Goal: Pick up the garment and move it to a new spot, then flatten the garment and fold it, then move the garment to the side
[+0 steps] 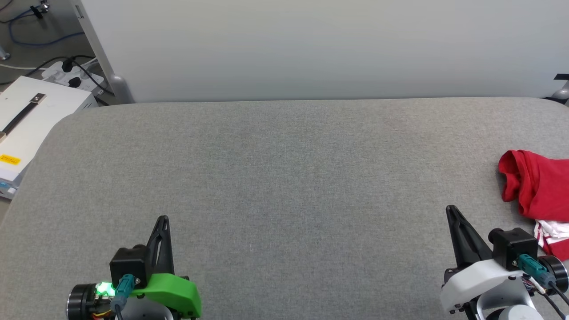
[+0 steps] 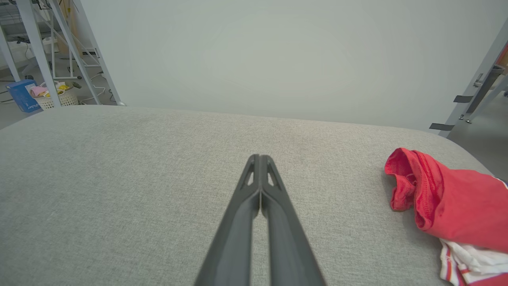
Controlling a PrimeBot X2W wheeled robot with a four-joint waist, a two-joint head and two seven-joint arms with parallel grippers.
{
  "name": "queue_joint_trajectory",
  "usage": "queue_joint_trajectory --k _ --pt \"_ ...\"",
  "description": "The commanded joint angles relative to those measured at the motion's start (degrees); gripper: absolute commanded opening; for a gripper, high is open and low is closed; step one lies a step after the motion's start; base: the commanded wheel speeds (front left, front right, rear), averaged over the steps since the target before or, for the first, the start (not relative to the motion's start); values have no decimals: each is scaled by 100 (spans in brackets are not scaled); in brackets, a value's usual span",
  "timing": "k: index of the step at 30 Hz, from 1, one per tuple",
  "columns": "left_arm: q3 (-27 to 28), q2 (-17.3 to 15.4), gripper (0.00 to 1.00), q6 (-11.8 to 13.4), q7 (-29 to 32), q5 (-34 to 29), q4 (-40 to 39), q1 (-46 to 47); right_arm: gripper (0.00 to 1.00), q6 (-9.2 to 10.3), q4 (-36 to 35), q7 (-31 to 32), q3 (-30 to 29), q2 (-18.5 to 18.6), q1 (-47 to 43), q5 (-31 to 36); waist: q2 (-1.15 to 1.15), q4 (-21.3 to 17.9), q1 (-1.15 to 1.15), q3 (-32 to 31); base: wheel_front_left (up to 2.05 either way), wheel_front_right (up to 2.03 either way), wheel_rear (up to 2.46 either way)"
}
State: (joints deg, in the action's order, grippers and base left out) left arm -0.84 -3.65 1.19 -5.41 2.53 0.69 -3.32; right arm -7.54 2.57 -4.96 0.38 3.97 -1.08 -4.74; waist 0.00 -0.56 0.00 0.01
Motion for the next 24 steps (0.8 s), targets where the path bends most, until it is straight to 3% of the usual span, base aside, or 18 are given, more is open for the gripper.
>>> queue_joint_trajectory --k 1,24 --pt "23 27 0 -40 32 -46 -25 120 0 3 -54 41 -15 -19 67 62 0 2 0 0 0 0 0" --pt "58 56 0 -85 323 -164 -50 241 0 5 -170 301 -28 -71 91 297 0 33 0 -1 0 0 0"
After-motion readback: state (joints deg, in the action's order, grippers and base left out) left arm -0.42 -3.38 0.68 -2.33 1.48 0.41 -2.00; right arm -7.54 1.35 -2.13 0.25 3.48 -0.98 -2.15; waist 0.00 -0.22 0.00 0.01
